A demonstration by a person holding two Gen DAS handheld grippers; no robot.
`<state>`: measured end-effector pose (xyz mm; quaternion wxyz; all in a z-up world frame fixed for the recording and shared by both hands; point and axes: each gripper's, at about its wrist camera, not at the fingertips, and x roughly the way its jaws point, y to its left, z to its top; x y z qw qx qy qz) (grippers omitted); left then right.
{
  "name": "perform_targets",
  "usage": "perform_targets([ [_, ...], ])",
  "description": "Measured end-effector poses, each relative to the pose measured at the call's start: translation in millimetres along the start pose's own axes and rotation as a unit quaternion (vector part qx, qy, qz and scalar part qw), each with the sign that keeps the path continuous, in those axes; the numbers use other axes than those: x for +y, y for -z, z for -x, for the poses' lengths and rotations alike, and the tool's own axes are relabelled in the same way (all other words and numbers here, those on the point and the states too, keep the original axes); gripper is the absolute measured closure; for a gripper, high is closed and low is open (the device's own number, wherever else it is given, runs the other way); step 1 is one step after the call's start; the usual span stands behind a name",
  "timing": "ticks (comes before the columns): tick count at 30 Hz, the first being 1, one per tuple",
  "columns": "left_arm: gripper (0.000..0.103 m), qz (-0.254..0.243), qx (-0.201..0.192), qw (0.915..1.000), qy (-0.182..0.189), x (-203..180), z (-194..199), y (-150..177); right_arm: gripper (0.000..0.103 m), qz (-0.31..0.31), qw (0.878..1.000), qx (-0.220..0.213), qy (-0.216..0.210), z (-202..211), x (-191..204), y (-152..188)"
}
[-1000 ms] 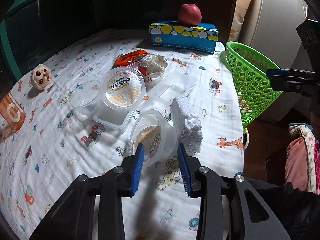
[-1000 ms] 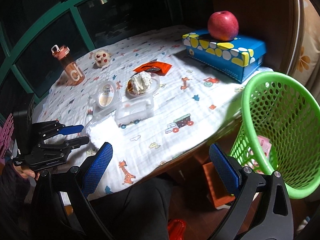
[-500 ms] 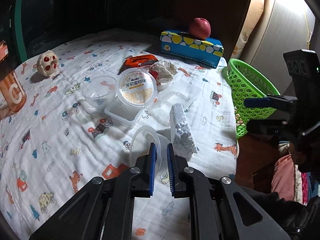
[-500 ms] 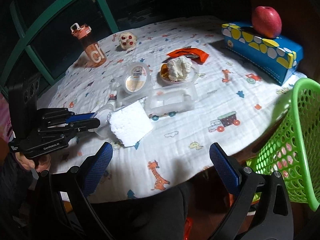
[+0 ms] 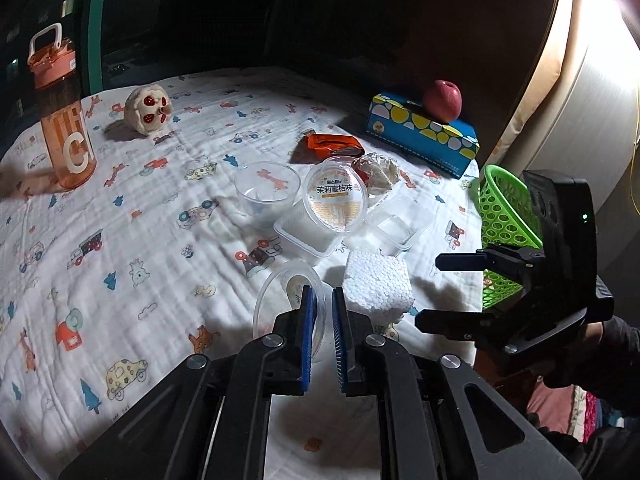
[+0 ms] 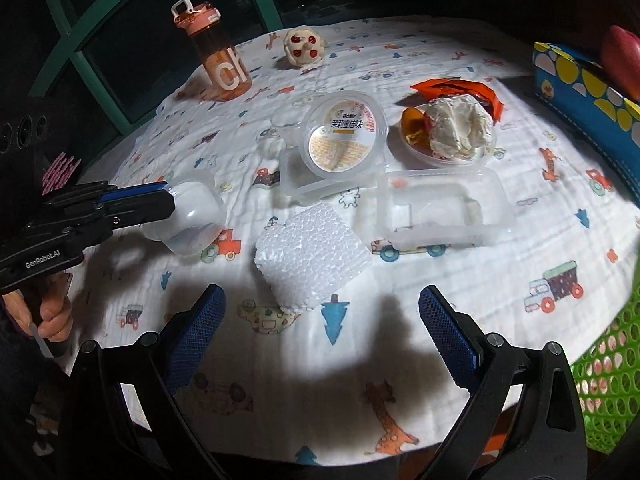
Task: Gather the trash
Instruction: 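Grasp the white foam block with the right tool while the left tool grasps the jelly cup, then drop the foam block into the basket while the left tool carries the jelly cup there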
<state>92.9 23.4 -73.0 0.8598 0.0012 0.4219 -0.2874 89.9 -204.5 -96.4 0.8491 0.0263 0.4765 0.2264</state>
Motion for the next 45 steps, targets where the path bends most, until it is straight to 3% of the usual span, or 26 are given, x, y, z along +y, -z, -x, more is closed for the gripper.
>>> perform_targets([
  [8,0.096,0.021,-0.002,0.9998,0.000,12,3,1,0.007,0.019,1.000,0.016,0.001,-30,10,-10],
  [11,0.096,0.024,-0.002,0.9997,0.001,14,2,1,0.012,0.020,1.000,0.020,0.004,-37,12,-13],
  [16,0.096,0.031,0.008,0.9994,0.012,16,-3,3,0.030,0.038,0.999,0.020,0.020,-40,18,-12],
  [21,0.095,0.031,0.023,0.9990,0.024,11,-6,8,0.030,0.031,0.999,0.015,0.027,-33,14,-11],
  [27,0.065,0.036,0.034,0.9984,0.027,9,-11,13,0.030,0.024,0.999,0.006,0.032,-12,5,-7],
  [29,0.043,0.042,0.038,0.9981,0.025,8,-14,13,0.030,0.020,0.999,0.002,0.036,-4,2,-4],
  [33,0.030,0.045,0.042,0.9980,0.013,7,-19,13,0.030,0.010,0.999,-0.008,0.044,13,-7,1],
  [34,0.020,0.046,0.044,0.9979,0.009,6,-21,13,0.030,0.007,0.999,-0.011,0.045,17,-9,2],
  [40,0.011,0.009,0.059,0.9981,-0.011,-8,-36,11,0.030,-0.009,0.998,-0.026,0.053,37,-19,8],
  [45,0.011,-0.008,0.081,0.9959,-0.039,-12,-56,10,0.030,-0.018,0.998,-0.035,0.051,51,-23,11],
])
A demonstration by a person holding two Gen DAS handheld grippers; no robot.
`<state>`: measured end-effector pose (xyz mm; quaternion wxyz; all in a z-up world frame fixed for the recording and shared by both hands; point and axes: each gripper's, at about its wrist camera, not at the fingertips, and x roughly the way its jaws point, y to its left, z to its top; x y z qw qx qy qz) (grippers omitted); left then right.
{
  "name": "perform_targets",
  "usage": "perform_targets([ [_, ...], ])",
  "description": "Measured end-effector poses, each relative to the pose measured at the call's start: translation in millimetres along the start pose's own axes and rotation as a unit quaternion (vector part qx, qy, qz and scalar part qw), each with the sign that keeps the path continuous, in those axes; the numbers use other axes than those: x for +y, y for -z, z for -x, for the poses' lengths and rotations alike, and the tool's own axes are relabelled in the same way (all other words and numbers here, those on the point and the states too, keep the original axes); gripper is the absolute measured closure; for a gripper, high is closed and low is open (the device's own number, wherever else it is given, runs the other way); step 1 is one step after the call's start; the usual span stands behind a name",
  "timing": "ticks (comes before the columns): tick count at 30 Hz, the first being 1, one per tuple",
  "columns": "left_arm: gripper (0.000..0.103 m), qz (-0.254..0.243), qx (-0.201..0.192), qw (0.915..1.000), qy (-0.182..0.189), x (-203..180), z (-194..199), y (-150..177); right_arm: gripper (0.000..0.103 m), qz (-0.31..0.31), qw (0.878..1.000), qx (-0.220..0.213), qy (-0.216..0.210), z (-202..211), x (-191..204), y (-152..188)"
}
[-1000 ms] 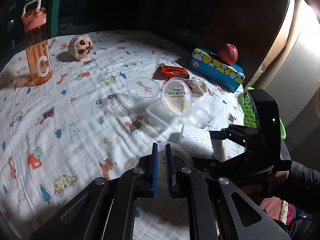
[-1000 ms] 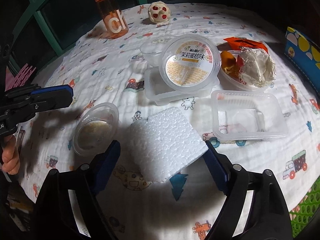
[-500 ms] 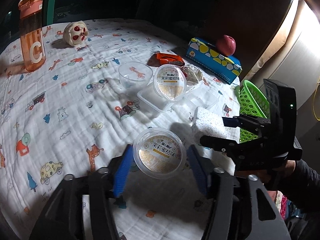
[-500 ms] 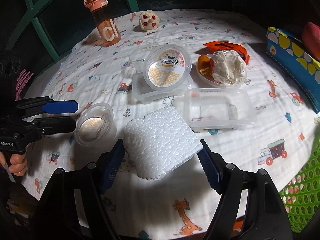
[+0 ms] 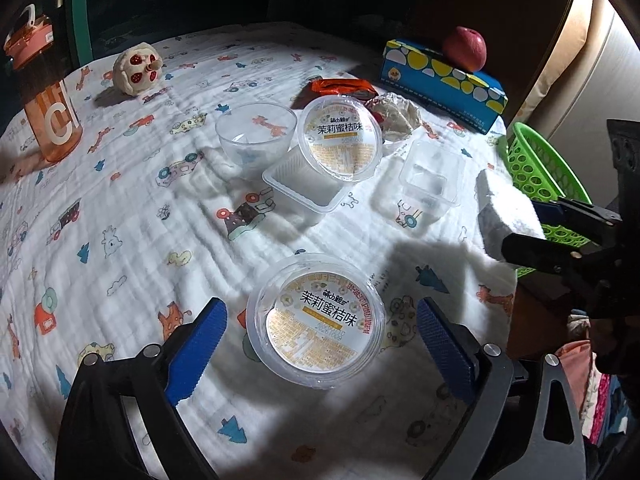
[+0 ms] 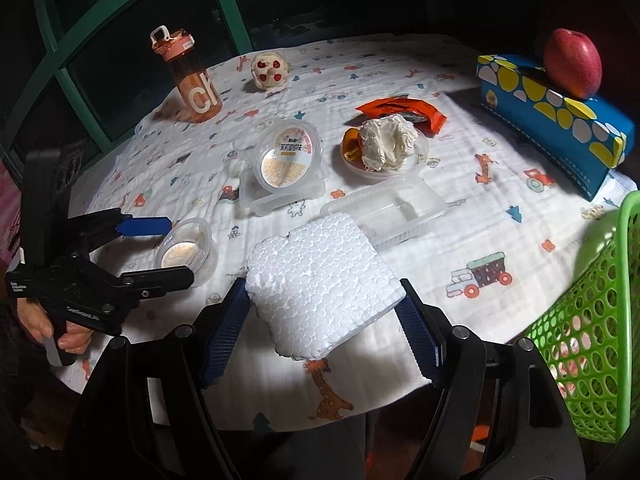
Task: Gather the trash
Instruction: 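Drop the foam block into the basket while the left tool carries the jelly cup there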
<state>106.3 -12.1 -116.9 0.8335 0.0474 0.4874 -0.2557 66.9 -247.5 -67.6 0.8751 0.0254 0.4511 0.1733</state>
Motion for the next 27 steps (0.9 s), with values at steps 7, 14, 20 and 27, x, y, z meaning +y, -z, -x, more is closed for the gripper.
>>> perform_targets([
  [7,0.035,0.007,0.018,0.9998,-0.003,0,-12,-2,0.030,-0.011,1.000,-0.017,0.014,21,-10,4],
  [14,0.037,0.003,0.000,0.9998,-0.020,-15,2,-9,0.030,-0.033,0.997,-0.042,0.048,52,-37,7],
  [20,0.037,-0.017,-0.032,0.9992,-0.014,-49,22,-37,0.030,-0.075,0.990,-0.065,0.099,84,-82,15],
  [27,0.037,-0.064,-0.065,0.9957,0.016,-114,30,-80,0.030,-0.139,0.972,-0.081,0.170,119,-148,33],
])
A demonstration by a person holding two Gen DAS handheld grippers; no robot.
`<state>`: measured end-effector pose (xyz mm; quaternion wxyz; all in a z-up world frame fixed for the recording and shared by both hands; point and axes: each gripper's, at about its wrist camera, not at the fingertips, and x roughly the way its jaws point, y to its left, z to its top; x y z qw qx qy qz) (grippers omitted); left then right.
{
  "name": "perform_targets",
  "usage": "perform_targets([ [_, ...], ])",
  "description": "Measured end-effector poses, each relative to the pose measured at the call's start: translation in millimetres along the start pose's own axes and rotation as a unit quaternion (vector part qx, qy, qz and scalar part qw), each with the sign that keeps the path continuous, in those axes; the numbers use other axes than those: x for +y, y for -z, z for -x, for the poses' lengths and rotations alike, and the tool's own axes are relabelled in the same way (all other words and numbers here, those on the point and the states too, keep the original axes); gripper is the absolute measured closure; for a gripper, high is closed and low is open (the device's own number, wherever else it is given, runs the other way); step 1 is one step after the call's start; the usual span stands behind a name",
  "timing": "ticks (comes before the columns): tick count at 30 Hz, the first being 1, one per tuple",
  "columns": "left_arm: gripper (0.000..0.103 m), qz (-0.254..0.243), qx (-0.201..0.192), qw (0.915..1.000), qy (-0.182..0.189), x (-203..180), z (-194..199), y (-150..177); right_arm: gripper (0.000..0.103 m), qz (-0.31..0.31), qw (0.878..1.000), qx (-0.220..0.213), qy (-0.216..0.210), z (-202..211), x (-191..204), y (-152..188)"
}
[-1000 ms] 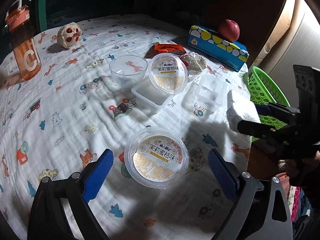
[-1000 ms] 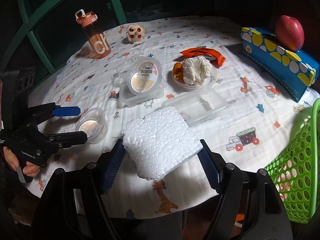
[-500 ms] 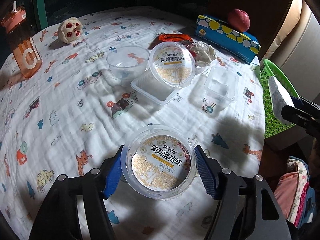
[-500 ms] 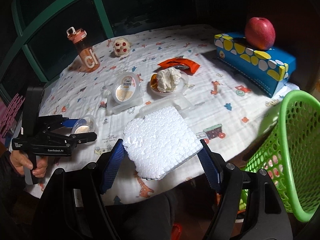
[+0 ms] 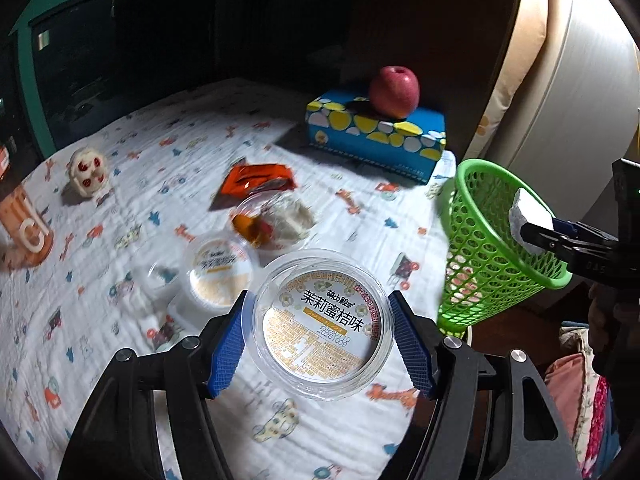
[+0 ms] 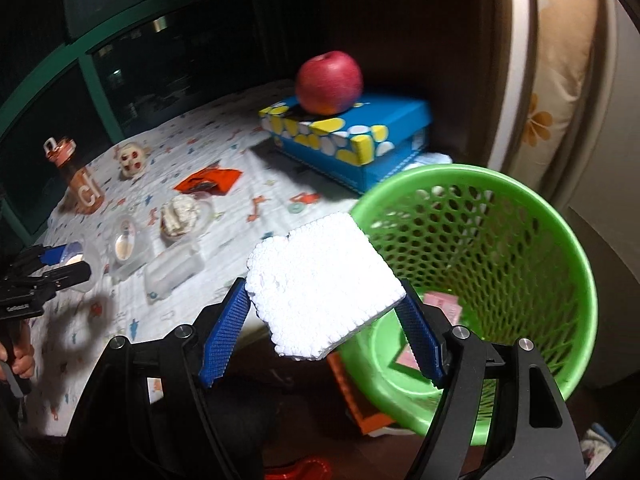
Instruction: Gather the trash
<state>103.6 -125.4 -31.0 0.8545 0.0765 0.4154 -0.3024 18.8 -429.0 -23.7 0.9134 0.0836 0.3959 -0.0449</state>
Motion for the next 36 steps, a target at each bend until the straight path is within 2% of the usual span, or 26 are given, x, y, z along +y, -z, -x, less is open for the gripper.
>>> perform_targets([
  [8,0.037,-0.048,-0.007,0.9982,0.034,-63,-20,-45,0.030,-0.049,0.998,0.000,0.047,7,-63,3],
  [12,0.037,-0.065,-0.006,0.9966,0.050,-90,-31,-63,0.029,-0.065,0.997,0.000,0.052,11,-80,5],
  [18,0.037,-0.091,-0.003,0.9936,0.067,-126,-49,-84,0.021,-0.088,0.995,-0.004,0.054,18,-101,10],
  [25,0.037,-0.108,0.008,0.9902,0.088,-164,-71,-95,0.020,-0.106,0.993,-0.012,0.055,34,-118,20],
  [36,0.037,-0.121,0.030,0.9841,0.126,-216,-98,-102,0.019,-0.111,0.992,-0.028,0.056,58,-125,34],
])
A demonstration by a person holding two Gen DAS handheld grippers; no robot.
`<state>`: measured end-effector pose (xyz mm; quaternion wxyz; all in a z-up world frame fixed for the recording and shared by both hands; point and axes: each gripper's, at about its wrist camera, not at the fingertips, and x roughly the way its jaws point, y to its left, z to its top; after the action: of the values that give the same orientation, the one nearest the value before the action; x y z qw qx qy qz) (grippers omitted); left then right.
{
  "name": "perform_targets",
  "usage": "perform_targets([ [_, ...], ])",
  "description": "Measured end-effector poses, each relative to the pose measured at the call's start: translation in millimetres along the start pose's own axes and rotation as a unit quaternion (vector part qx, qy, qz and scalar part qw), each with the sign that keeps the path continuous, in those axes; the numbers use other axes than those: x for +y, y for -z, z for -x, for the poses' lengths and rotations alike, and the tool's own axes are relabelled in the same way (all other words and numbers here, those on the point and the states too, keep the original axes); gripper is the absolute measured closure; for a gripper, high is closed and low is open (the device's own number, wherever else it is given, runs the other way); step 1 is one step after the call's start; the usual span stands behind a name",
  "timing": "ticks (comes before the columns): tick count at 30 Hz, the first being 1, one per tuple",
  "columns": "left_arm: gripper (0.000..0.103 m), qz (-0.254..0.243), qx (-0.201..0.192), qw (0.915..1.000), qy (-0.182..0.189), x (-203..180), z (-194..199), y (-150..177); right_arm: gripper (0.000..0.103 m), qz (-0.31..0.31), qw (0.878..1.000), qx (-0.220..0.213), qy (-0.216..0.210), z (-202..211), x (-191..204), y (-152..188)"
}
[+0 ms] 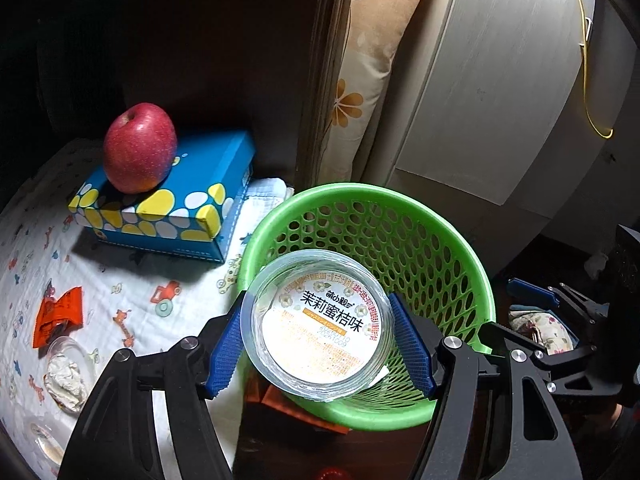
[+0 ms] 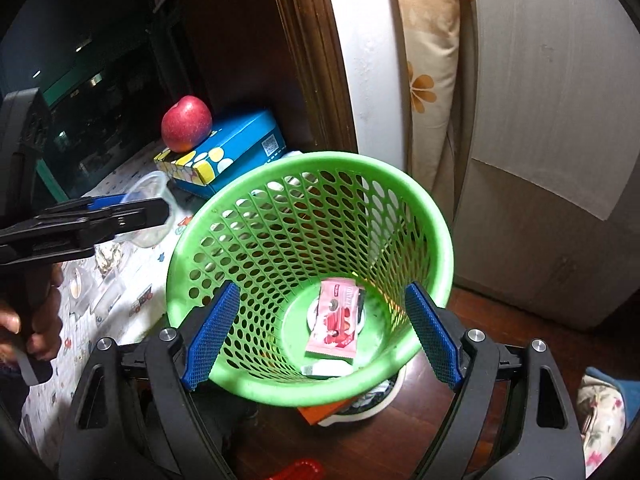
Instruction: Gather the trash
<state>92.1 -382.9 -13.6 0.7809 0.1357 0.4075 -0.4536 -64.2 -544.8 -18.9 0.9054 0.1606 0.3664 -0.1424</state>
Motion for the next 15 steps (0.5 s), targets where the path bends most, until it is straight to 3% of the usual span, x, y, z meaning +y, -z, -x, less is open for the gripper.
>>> perform_targets([
  [4,0.025,-0.001,-0.001,1.0000,0.010,-12,-7,-2,0.019,-0.003,1.000,-0.002,0.000,4,-3,3],
  [10,0.024,-0.001,-0.011,0.9999,0.000,-11,1,6,0.019,-0.002,1.000,-0.003,-0.006,7,-1,6],
  [15,0.024,0.019,-0.024,0.9989,-0.035,9,23,21,0.018,0.009,1.000,-0.004,-0.020,7,15,6],
])
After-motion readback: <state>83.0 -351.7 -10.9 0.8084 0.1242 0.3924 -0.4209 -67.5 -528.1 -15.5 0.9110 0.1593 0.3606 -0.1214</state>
